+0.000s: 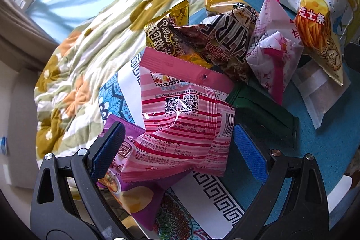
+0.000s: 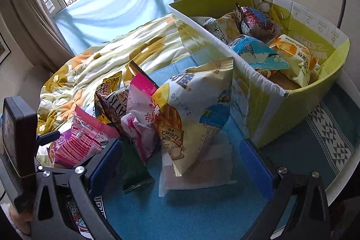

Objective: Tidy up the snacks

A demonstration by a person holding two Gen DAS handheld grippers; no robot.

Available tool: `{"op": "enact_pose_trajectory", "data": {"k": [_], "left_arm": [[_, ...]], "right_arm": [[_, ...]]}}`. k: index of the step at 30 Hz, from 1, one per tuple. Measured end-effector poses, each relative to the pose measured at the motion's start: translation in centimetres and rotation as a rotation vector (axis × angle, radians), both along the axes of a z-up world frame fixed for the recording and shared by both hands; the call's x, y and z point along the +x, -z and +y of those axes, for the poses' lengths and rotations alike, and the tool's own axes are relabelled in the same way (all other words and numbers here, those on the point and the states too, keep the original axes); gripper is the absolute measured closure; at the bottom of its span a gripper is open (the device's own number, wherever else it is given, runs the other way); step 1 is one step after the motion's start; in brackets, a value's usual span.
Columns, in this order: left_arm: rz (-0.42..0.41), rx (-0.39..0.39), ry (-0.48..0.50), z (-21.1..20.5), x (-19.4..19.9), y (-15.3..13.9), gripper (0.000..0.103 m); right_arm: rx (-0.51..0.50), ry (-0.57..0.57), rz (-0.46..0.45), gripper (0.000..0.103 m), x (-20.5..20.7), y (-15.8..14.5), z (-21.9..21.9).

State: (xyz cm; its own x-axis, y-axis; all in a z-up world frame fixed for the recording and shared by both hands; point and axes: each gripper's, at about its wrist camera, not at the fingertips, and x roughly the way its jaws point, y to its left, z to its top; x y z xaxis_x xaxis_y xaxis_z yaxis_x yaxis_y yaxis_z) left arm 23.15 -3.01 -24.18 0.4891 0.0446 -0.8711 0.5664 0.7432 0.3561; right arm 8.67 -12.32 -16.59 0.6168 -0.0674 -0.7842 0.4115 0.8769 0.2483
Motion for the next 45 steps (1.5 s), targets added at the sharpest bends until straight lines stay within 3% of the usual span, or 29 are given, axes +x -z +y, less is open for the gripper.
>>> {"op": "enact_pose_trajectory", "data": {"k": [9, 14, 18, 28, 30, 39, 45], "left_arm": [[0.027, 0.013, 0.029, -0.5, 0.5, 1.3, 0.007], [0.035, 0.015, 0.018, -0.3, 0.8, 1.5, 0.019], [0.038, 0.009, 0.014, -0.1, 0.9, 1.4, 0.021], [0.036, 0.011, 0.027, -0.1, 0.7, 1.2, 0.025], [0.036, 0.013, 0.026, -0.1, 0.8, 1.1, 0.026], [0.029, 0.007, 0.009, -0.2, 0.7, 0.6, 0.029], [0.016, 0.003, -0.012, -0.2, 0.7, 0.0, 0.031]], "right_arm": [[-0.001, 0.053, -0.008, 0.000, 1.5, 2.1, -0.1], [0.001, 0.073, -0.023, 0.000, 2.1, 2.5, -0.3], [0.002, 0.081, -0.022, 0.013, 2.8, 2.9, -0.6], [0.088, 0.153, -0.055, 0.014, 3.2, 4.1, -1.4], [0.097, 0.155, -0.062, 0.024, 3.3, 4.1, -1.4], [0.066, 0.139, -0.060, 0.044, 3.2, 3.4, -1.4], [0.036, 0.121, -0.067, 0.050, 2.8, 2.6, -1.2]]}}
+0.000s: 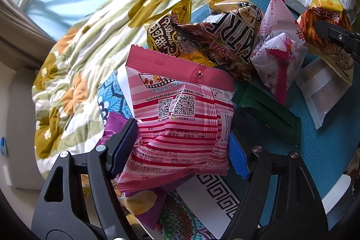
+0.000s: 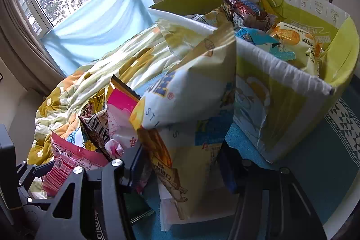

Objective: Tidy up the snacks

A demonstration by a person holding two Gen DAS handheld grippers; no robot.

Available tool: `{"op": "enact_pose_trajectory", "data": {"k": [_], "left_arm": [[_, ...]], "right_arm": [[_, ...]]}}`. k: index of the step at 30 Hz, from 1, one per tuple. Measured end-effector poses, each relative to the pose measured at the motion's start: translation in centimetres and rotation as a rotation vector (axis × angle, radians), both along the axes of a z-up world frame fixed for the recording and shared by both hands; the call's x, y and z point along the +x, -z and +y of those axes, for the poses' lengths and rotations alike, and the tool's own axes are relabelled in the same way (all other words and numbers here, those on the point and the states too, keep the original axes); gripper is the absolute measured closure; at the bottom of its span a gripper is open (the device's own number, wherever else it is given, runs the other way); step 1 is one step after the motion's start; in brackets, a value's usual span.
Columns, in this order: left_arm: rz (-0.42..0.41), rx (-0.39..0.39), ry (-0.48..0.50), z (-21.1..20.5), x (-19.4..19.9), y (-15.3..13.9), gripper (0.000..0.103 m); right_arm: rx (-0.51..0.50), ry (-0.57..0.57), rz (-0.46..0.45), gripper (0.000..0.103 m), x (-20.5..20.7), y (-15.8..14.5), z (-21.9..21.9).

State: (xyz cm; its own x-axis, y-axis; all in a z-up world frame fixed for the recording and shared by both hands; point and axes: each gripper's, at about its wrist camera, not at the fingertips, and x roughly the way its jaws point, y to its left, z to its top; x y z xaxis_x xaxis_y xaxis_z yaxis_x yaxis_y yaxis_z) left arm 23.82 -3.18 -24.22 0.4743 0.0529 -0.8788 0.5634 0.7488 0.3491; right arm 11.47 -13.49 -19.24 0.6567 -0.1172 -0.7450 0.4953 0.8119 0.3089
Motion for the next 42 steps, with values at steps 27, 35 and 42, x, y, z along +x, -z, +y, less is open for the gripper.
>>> {"op": "enact_pose_trajectory", "data": {"k": [27, 35, 42], "left_arm": [[-0.160, -0.203, -0.047, -1.7, -2.7, -12.5, 0.035], [-0.204, -0.284, -0.035, -6.9, -3.2, -16.3, 0.035], [-0.177, -0.397, -0.081, -14.2, -3.9, -18.2, 0.035]], "right_arm": [[-0.100, -0.086, -0.125, 0.051, -2.7, -10.3, 0.3], [-0.087, -0.135, -0.158, 0.051, -3.7, -14.0, -3.6], [-0.100, -0.208, -0.133, 0.051, -4.7, -15.9, -10.9]]}}
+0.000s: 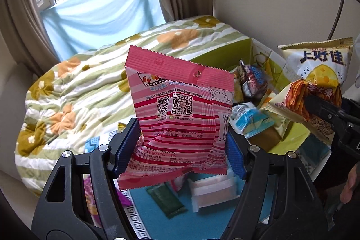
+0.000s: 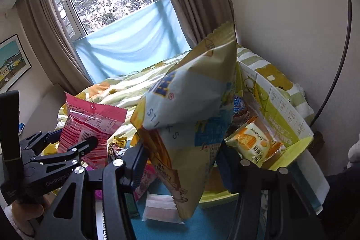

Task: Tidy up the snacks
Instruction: 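Drop the pink wafer bag into the box with left tool while right tool drops yellow bag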

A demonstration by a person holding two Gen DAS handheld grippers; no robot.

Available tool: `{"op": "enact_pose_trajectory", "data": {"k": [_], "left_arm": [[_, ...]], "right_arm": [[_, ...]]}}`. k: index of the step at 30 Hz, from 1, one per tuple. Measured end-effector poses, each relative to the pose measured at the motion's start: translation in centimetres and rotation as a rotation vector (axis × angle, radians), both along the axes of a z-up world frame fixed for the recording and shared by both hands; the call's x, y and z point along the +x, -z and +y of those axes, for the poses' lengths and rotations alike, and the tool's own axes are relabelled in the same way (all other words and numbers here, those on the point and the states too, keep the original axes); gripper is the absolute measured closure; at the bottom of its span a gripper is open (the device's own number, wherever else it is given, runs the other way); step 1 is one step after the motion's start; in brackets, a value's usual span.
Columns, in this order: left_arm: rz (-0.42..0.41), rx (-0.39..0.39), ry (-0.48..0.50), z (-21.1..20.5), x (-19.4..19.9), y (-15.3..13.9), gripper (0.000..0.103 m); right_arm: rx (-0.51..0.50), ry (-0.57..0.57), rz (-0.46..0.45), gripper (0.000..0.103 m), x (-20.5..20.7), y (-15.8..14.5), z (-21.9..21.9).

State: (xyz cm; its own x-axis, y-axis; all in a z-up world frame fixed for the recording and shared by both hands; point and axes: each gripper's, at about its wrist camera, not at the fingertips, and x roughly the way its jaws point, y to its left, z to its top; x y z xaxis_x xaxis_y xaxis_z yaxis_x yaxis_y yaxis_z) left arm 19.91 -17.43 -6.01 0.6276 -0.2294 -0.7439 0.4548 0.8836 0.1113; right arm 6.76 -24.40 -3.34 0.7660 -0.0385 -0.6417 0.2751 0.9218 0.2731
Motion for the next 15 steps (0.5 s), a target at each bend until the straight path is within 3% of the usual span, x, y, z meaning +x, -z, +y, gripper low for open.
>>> {"op": "enact_pose_trajectory", "data": {"k": [6, 13, 15], "left_arm": [[0.074, -0.065, -0.028, -7.6, 0.0, 1.4, 0.035], [0.153, -0.126, -0.088, -13.6, 0.4, 4.5, 0.034], [0.171, -0.129, -0.117, -14.4, 0.4, 5.4, 0.024]], "right_arm": [[-0.011, -0.053, 0.029, 0.051, -0.6, -0.8, -7.0], [0.006, -0.123, 0.071, 0.051, -0.1, 0.5, -14.0], [0.014, -0.142, 0.087, 0.051, 0.0, 0.9, -15.4]]}}
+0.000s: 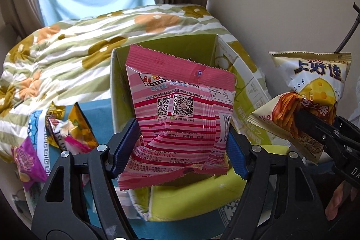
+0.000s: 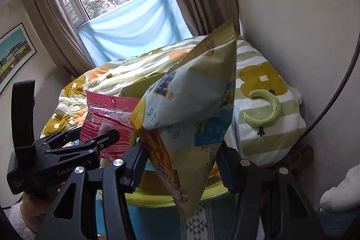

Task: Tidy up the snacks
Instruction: 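Drop the pink wafer bag into the box with left tool while right tool drops yellow bag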

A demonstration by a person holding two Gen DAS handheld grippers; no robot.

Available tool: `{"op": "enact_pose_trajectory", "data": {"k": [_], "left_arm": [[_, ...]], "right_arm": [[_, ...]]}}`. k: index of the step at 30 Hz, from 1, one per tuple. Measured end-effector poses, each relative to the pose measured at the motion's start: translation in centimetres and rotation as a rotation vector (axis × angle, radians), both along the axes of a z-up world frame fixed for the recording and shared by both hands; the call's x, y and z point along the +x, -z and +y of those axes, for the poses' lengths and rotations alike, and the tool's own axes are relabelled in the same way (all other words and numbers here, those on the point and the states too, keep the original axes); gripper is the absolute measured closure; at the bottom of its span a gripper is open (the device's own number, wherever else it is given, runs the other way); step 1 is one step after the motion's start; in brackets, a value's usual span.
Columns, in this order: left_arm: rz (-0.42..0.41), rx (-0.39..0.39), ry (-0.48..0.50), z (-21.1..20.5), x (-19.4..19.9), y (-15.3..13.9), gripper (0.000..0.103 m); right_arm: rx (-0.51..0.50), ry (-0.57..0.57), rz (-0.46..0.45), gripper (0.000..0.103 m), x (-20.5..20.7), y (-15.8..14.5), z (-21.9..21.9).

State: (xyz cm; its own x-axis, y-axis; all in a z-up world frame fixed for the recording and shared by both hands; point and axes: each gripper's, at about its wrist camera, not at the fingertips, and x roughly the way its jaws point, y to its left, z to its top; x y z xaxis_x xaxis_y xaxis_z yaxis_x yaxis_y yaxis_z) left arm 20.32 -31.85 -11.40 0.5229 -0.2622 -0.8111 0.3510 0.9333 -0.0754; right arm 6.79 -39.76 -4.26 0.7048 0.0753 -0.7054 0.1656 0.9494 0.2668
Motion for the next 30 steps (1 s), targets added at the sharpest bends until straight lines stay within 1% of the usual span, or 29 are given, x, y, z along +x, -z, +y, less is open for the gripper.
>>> {"op": "enact_pose_trajectory", "data": {"k": [1, 2, 4, 5, 7, 10, 13, 15, 21, 24, 27, 28, 29, 30], "left_arm": [[0.010, 0.006, -0.013, 0.0, 0.1, 0.4, 0.017], [0.015, 0.016, -0.029, -0.1, -0.1, 0.8, 0.001], [0.018, 0.016, -0.051, 0.4, -0.5, 1.4, 0.001], [0.032, 0.015, -0.056, 0.7, -0.8, 1.8, 0.001], [0.051, 0.036, -0.073, 1.1, -1.2, 2.4, 0.001], [0.059, 0.063, -0.084, 1.8, -2.2, 2.6, 0.001], [0.050, 0.083, -0.098, 2.7, -3.2, 2.4, 0.001], [0.044, 0.088, -0.111, 3.1, -3.6, 2.3, 0.001], [0.026, 0.079, -0.152, 4.6, -4.0, 1.3, 0.001], [0.012, 0.073, -0.172, 5.3, -3.8, 0.8, 0.001], [0.009, 0.072, -0.183, 5.6, -3.6, 0.5, 0.001], [0.007, 0.077, -0.183, 5.6, -3.6, 0.5, 0.001], [0.006, 0.084, -0.181, 5.6, -3.7, 0.5, 0.001], [0.006, 0.090, -0.181, 5.6, -3.8, 0.6, 0.001]], "right_arm": [[0.004, -0.013, 0.010, 0.051, 0.2, 0.3, -0.5], [0.008, -0.026, 0.019, 0.051, 0.4, 0.5, -1.0], [0.011, -0.048, 0.036, 0.051, 0.6, 1.0, -1.5], [0.013, -0.060, 0.045, 0.051, 0.8, 1.3, -1.7], [0.016, -0.080, 0.058, 0.051, 0.9, 2.0, -1.7], [0.030, -0.113, 0.076, 0.051, 0.9, 2.7, -1.5], [0.034, -0.143, 0.089, 0.051, 0.9, 2.9, -1.2], [0.060, -0.167, 0.095, 0.051, 1.2, 3.0, -1.1], [0.102, -0.217, 0.119, 0.051, 2.4, 3.0, -0.6], [0.106, -0.234, 0.117, 0.051, 3.4, 2.8, -0.3], [0.135, -0.250, 0.153, 0.049, 4.7, 3.3, 0.0], [0.147, -0.247, 0.164, 0.047, 4.9, 3.6, 0.0], [0.146, -0.236, 0.173, 0.039, 4.9, 3.8, 0.0], [0.138, -0.226, 0.175, 0.020, 4.7, 4.0, -0.1]]}}
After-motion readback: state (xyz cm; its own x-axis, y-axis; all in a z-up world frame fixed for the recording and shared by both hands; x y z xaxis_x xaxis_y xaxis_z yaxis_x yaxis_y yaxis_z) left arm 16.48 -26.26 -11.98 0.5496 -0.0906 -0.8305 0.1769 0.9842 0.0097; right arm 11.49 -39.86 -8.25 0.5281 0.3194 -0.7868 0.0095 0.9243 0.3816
